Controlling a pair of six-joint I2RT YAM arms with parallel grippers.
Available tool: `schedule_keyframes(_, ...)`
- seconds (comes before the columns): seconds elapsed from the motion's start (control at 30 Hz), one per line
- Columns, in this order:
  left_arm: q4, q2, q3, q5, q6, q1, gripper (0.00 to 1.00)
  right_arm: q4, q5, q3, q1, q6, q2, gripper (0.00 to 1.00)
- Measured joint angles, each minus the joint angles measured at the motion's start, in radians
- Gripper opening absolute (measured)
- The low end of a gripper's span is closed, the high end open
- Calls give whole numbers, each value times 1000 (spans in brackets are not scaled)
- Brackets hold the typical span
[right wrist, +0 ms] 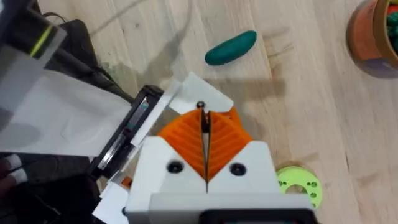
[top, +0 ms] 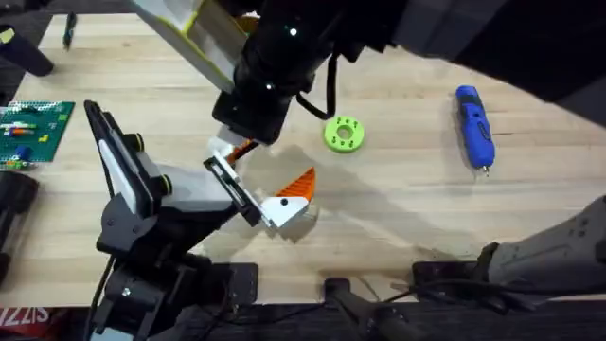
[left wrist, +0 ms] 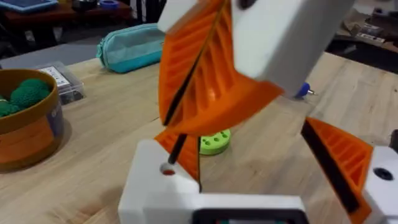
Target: Pick up the gripper from the table and insert it into the empty holder that is missing its gripper. Then pick up a screw, insert it into the mounting hole, and use the screwdriver to tighten it. Finally, clean up the table by picking up the vegetable and placing it into the bucket.
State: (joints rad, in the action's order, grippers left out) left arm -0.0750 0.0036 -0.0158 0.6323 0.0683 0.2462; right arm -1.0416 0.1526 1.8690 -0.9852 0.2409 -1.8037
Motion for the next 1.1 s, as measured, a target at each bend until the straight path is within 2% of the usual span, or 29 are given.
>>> schedule_keyframes(1.1, 0, 1, 0, -3, 8, 0, 986, 27, 21, 0, 0, -31, -30, 7)
